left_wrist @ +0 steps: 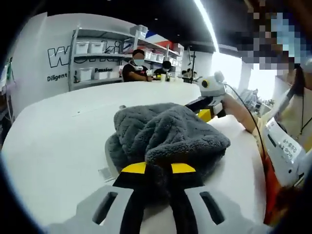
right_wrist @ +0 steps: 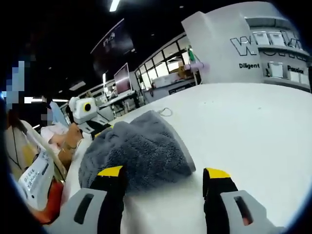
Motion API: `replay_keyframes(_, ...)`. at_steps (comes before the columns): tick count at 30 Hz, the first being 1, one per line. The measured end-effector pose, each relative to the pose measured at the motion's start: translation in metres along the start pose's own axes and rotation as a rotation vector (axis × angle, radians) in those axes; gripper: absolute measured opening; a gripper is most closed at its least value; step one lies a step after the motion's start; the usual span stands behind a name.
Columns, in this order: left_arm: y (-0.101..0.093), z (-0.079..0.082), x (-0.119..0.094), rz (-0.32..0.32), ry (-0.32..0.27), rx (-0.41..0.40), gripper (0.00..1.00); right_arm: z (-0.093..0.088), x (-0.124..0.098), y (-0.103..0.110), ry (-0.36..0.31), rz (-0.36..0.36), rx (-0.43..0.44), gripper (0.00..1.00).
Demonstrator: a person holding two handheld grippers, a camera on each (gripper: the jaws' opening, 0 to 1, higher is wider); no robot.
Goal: Fold the towel on the table until its edges align and the towel forms a compact rectangular stack.
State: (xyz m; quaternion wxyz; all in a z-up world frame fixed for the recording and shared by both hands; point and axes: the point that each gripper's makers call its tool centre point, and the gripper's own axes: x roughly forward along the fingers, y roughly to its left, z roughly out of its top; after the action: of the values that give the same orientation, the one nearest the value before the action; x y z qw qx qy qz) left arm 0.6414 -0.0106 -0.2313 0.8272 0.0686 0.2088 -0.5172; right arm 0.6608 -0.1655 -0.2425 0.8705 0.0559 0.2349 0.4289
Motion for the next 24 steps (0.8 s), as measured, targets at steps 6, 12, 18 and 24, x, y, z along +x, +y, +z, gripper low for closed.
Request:
replay_keyframes(6,-0.044,0.059,-0.023,-0.160,-0.192,0.001,0.25,-0.001,0.000,-0.003,0.003,-0.008,0.007,0.64)
replay_keyframes(12,-0.034,0.103,-0.044,-0.078,-0.325,0.023,0.25,-0.001,0.000,-0.003,0.000,-0.008,0.012,0.64)
replay_keyframes(18,-0.025,0.106,-0.057,-0.019,-0.343,0.049,0.25,0.000,0.000,-0.001,-0.005,-0.010,0.007,0.64)
replay_keyframes(24,-0.010,0.109,-0.039,0.001,-0.350,0.065,0.26,0.000,-0.001,0.001,-0.006,-0.009,0.008,0.64)
